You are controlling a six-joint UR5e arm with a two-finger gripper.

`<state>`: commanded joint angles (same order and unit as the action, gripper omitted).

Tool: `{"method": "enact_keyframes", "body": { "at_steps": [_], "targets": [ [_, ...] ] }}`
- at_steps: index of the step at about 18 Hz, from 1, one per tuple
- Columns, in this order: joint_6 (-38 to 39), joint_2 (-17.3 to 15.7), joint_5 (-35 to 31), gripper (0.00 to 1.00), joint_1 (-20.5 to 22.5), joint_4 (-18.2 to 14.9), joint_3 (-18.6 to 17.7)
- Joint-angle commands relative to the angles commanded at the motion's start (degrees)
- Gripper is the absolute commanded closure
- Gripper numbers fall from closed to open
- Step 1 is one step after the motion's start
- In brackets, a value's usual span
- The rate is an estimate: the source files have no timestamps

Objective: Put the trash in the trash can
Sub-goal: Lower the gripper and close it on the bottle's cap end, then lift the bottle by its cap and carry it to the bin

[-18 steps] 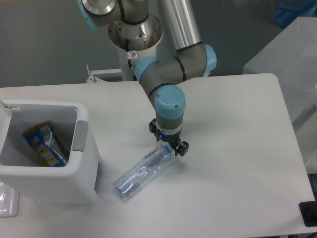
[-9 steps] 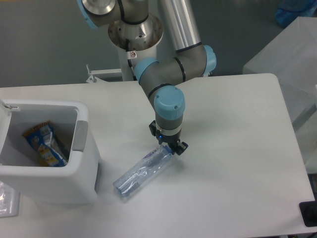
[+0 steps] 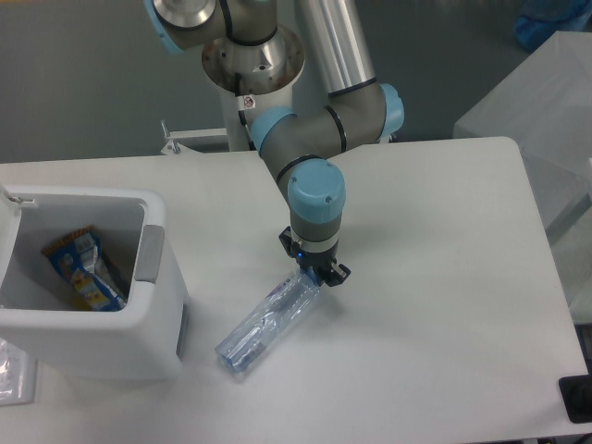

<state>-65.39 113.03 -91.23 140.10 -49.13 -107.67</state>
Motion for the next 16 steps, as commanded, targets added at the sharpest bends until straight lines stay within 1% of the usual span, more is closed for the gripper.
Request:
{"method": "enact_keyframes", "body": {
  "at_steps": [1, 3, 4, 12, 16],
  "targets": [
    [0.00, 0.00, 0.00, 0.64, 0.00, 0.00, 0.00],
    [0.00, -0.09, 0.00, 0.70, 0.00, 0.00, 0.00],
    [0.09, -0.09, 0.00, 0.72, 0.00, 0.00, 0.00],
    [0.18, -0.35, 0.17, 0.72, 0.09, 0.00, 0.44],
    [0.00, -0.35, 0.79, 0.72, 0.87, -0.09, 2.28]
  ]
}}
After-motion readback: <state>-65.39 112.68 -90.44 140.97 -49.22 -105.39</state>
